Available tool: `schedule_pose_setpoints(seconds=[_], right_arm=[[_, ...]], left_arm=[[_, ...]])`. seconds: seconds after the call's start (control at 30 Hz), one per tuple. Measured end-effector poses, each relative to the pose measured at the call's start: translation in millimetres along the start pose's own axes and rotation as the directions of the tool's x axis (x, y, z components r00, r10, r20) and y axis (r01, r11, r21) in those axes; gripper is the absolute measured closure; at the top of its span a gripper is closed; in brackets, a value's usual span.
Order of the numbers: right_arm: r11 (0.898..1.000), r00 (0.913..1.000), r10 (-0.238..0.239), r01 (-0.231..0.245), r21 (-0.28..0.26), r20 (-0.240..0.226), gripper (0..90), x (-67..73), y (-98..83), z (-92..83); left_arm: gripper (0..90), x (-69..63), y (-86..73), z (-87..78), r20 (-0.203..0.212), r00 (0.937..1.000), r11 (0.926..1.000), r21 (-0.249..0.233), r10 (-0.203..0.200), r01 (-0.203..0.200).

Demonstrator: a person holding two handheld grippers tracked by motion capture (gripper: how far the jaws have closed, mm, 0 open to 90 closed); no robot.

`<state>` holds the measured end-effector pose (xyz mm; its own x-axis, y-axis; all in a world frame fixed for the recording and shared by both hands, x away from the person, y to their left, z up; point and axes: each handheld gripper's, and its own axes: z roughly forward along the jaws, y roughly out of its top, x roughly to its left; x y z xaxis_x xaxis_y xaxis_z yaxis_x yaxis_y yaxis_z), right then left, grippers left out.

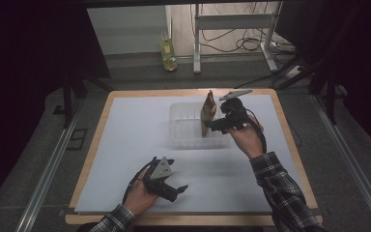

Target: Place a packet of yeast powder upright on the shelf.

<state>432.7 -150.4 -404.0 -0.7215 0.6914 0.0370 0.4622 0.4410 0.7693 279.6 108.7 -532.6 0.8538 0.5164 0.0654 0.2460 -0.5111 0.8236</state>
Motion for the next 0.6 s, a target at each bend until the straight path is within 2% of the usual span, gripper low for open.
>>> schedule_pose_setpoints(seconds=[0.43,0.6], right_arm=[[0.999,0.9991,-0.035,0.034,-0.014,-0.025,7.8,5.9,-13.8,-6.4],[0.999,0.9985,-0.046,0.046,-0.010,-0.029,7.2,7.4,-21.3,-5.7]], left_arm=[[0.0,-1.6,0.2,0.9,-0.011,0.9997,0.9997,0.007,0.024,-0.024],[0.0,-2.3,0.3,0.9,-0.012,0.9997,0.9998,0.003,0.021,-0.021]])
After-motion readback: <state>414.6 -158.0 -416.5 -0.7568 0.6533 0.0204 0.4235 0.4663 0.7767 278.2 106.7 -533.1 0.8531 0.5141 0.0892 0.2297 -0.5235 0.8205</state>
